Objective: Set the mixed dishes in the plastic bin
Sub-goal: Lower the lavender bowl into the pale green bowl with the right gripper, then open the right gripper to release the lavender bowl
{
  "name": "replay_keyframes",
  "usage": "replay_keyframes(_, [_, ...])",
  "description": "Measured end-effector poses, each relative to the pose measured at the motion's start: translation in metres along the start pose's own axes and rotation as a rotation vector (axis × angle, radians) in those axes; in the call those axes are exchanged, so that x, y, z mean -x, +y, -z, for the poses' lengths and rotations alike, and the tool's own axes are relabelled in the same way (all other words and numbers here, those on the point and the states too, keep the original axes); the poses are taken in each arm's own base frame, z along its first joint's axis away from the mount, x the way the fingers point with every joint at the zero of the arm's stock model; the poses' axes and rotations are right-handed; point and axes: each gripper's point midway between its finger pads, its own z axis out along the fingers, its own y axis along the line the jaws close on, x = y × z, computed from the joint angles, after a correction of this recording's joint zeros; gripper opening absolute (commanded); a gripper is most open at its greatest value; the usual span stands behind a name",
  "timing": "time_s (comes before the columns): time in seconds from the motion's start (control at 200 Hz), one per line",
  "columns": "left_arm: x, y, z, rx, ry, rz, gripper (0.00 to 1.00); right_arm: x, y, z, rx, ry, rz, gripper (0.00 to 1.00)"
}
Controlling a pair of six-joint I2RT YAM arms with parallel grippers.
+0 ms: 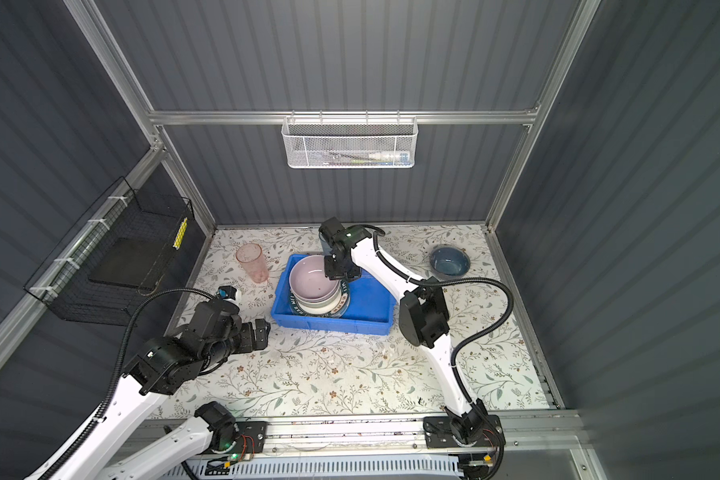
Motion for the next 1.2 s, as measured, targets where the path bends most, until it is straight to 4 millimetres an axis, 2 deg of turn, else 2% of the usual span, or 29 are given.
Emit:
replay_keyframes(0.24, [0.000,0.000,-0.001,0.002,0.004,-0.001,1.00,0.004,-0.001,0.009,-0.009,-0.025,0.005,0.40])
replay_keyframes(0.54, [-0.001,-0.001,-0.004,0.009,0.015,-0.012,1.00,0.015,0.003,0.034,0.009,-0.096,0.013,0.27])
replay_keyframes(0.871, [-0.002,-0.001,-0.006,0.011,0.024,-0.018,1.00,0.016,0.004,0.033,0.013,-0.100,0.014,0.22])
replay_keyframes(1.201, [-0.002,-0.001,-0.004,0.006,0.017,-0.015,1.00,0.014,0.003,0.030,0.013,-0.090,0.013,0.22])
